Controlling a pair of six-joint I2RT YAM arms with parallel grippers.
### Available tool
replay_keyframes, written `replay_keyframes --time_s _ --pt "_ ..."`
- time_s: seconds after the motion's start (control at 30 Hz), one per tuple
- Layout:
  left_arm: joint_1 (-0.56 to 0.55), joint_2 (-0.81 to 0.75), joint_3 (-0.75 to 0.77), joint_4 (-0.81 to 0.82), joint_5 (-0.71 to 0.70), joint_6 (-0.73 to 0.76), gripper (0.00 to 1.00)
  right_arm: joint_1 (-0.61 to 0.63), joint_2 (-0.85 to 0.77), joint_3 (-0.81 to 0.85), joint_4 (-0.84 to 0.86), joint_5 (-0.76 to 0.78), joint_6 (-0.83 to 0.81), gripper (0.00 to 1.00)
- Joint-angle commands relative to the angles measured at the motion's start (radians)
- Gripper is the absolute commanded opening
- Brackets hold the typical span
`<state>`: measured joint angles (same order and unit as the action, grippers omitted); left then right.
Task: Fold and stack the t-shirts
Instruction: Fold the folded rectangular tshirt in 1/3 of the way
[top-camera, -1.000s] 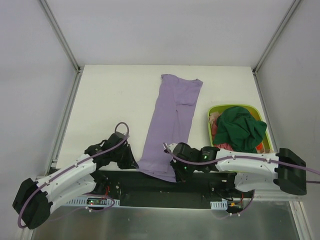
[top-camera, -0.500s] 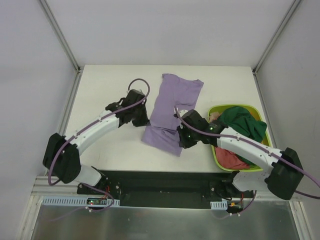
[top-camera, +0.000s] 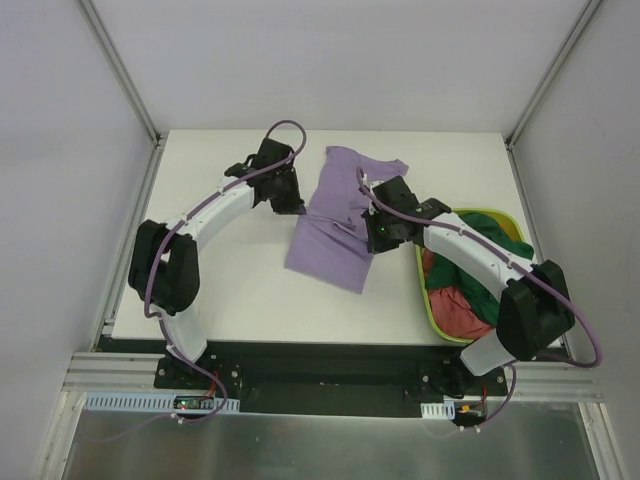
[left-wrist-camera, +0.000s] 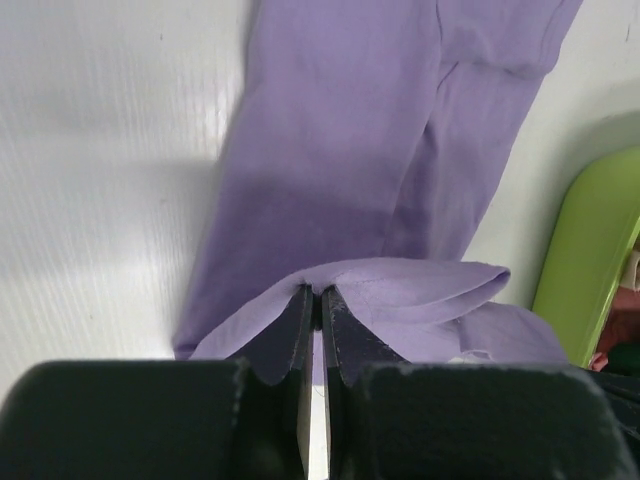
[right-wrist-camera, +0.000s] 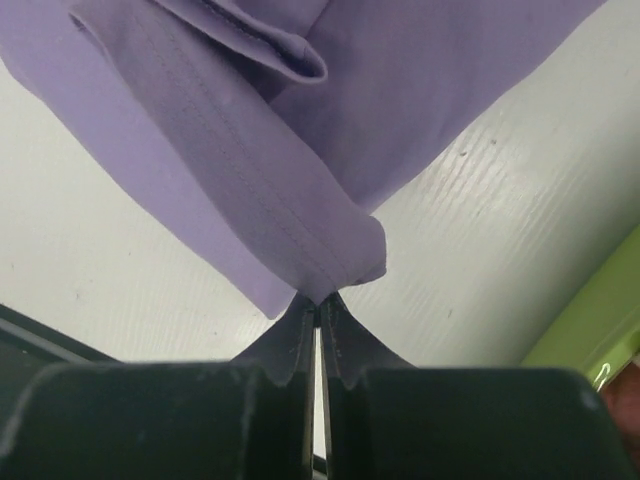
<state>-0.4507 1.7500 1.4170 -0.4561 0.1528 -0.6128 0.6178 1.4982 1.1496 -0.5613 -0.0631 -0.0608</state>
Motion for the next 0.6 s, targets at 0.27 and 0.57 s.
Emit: replay_keyframes --time_s 0.27,0.57 --pt "0.046 0.241 0.264 0.002 0.076 0.079 0.0 -0.125 0.166 0.15 0.006 -0.079 -0.059 0.01" --pt "0.081 0.37 0.355 0.004 0.151 0.068 0.0 -0.17 0.29 0.222 0.029 -0.136 -0.05 0.01"
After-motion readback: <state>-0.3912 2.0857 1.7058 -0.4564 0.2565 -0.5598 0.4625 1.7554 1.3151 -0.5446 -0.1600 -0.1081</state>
